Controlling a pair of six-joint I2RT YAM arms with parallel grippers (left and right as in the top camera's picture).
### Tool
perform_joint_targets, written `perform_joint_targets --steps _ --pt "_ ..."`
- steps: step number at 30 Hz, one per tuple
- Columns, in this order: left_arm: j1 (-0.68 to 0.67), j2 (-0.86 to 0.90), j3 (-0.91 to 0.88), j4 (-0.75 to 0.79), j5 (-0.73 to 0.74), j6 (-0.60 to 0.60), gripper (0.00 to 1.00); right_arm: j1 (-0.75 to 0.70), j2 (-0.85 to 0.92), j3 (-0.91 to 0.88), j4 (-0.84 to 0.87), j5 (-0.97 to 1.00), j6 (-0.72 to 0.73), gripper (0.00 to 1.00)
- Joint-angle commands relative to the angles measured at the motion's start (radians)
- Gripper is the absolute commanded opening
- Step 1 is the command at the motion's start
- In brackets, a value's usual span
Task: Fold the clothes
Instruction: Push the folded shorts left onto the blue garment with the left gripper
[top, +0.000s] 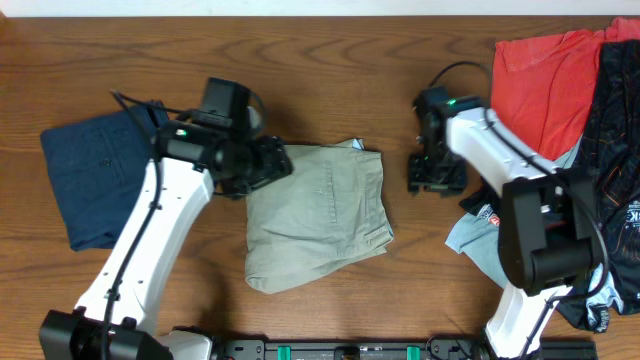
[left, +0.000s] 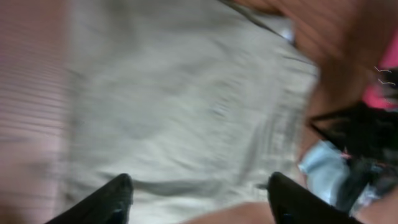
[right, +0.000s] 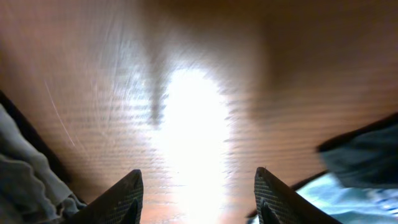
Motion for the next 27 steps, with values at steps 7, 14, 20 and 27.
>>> perform_joint_targets --steps 7,14,20,27 --pt "0.043 0.126 -0.065 0.018 -0.111 0.132 0.83 -0.027 -0.001 0.021 -0.014 -0.119 -0.087 0.57" --pt "0.043 0.321 -0.066 0.068 -0.111 0.167 0.84 -0.022 -0.001 0.021 -0.026 -0.119 -0.087 0.58" --pt "0.041 0.446 -0.066 0.108 -0.06 0.167 0.82 -0.022 -0.001 0.02 -0.025 -0.119 -0.087 0.58" --pt "0.04 0.471 -0.064 0.133 -0.054 0.184 0.2 -0.022 -0.001 0.02 -0.026 -0.119 -0.087 0.58"
